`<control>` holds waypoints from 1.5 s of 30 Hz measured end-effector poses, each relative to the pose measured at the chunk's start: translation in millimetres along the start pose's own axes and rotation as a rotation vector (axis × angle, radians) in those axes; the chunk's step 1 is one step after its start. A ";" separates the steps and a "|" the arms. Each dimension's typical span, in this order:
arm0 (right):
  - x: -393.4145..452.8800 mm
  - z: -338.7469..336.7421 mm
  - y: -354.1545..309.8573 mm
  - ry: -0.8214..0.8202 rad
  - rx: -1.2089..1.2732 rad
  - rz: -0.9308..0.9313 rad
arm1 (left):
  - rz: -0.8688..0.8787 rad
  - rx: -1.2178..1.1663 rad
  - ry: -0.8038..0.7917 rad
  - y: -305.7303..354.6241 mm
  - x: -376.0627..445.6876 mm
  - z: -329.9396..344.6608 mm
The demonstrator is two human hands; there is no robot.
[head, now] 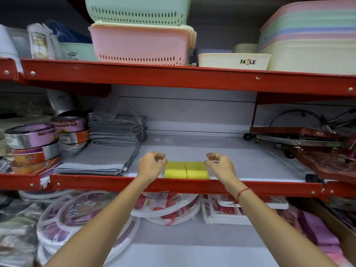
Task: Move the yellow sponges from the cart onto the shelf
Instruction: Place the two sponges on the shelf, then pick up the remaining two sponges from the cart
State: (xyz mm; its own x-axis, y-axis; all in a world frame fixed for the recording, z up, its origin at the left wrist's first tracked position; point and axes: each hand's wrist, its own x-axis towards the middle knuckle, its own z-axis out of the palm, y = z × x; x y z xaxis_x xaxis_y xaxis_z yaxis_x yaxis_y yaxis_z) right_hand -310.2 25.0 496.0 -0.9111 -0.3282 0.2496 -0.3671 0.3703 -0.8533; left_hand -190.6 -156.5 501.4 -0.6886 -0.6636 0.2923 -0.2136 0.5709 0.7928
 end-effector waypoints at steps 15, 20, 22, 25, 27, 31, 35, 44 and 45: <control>-139.3 47.7 -4.3 0.043 0.096 -0.246 | 0.272 -0.102 0.038 -58.2 -111.3 -32.7; -175.9 78.3 20.7 -0.039 0.111 -0.163 | 0.201 -0.094 -0.026 -102.0 -141.6 -29.5; -189.7 94.8 32.8 -0.085 0.111 -0.125 | 0.161 -0.073 -0.054 -124.4 -153.1 -26.6; -207.9 117.6 53.5 -0.147 0.116 -0.066 | 0.099 -0.034 -0.092 -156.8 -171.0 -22.0; -218.0 136.6 71.4 -0.183 0.107 -0.009 | 0.033 -0.017 -0.121 -181.8 -181.2 -17.5; -238.9 164.4 109.1 -0.262 0.063 0.077 | -0.091 0.033 -0.195 -228.8 -205.4 -8.9; -265.4 190.6 153.2 -0.377 0.002 0.199 | -0.262 0.071 -0.238 -280.0 -238.5 1.3; -344.5 237.5 252.6 -0.643 -0.153 0.573 | -0.734 0.197 -0.426 -392.1 -332.2 28.0; -353.8 241.7 262.8 -0.652 -0.179 0.603 | -0.808 0.209 -0.449 -399.4 -341.5 31.9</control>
State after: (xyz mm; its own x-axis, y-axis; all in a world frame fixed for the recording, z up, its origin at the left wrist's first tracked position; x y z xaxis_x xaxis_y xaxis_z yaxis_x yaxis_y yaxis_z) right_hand -38.9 28.4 72.8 -0.6913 -0.4417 -0.5718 0.0643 0.7506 -0.6576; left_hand 107.8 -142.4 68.0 -0.4706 -0.6727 -0.5710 -0.8323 0.1235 0.5404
